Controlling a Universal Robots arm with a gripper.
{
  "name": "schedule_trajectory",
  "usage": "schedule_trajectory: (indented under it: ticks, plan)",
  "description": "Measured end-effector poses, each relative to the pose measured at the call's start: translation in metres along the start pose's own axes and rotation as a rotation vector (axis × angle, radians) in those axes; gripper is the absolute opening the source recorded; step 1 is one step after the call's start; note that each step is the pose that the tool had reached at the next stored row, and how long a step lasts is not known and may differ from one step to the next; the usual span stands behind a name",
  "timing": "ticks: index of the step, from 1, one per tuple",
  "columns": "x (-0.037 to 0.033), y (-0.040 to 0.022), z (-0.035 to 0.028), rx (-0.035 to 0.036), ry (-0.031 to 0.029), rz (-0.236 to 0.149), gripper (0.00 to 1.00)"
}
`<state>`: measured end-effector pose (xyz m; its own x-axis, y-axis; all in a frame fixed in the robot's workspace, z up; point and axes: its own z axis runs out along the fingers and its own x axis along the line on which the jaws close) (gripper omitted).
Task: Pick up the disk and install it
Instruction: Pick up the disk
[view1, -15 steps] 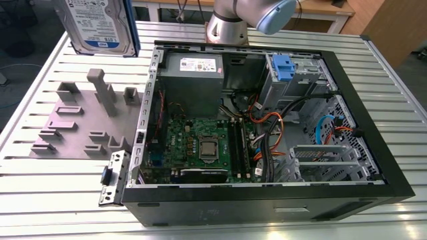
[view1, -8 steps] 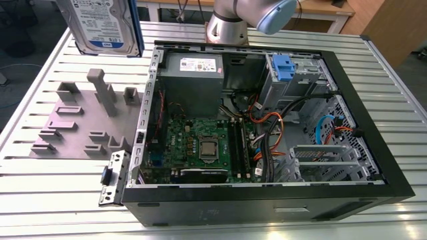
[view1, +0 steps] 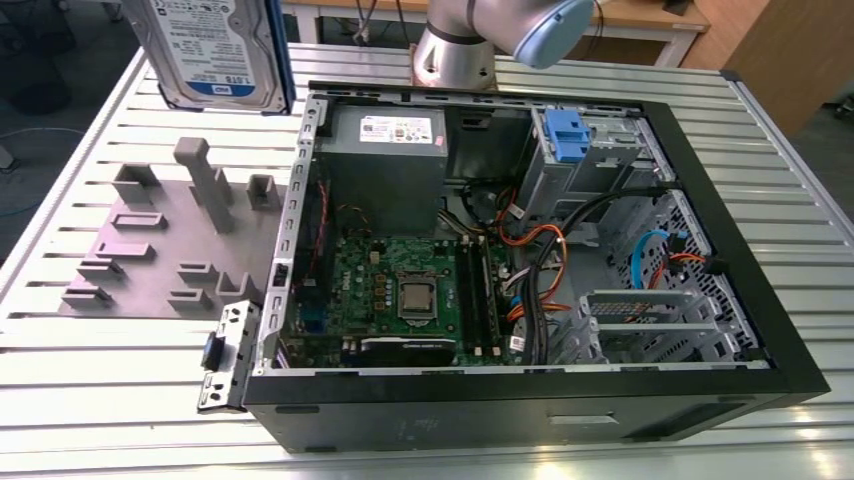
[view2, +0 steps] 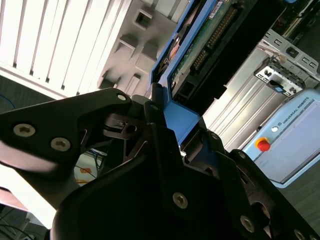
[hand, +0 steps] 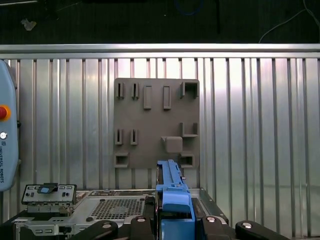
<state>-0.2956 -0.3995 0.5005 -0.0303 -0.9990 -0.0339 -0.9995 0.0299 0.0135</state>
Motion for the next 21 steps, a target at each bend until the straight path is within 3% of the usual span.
schedule_trajectory:
  ticks: [21]
  plan:
    - [-0.0002, -0.007, -0.0001, -0.0001, 0.0001, 0.0, 0.36]
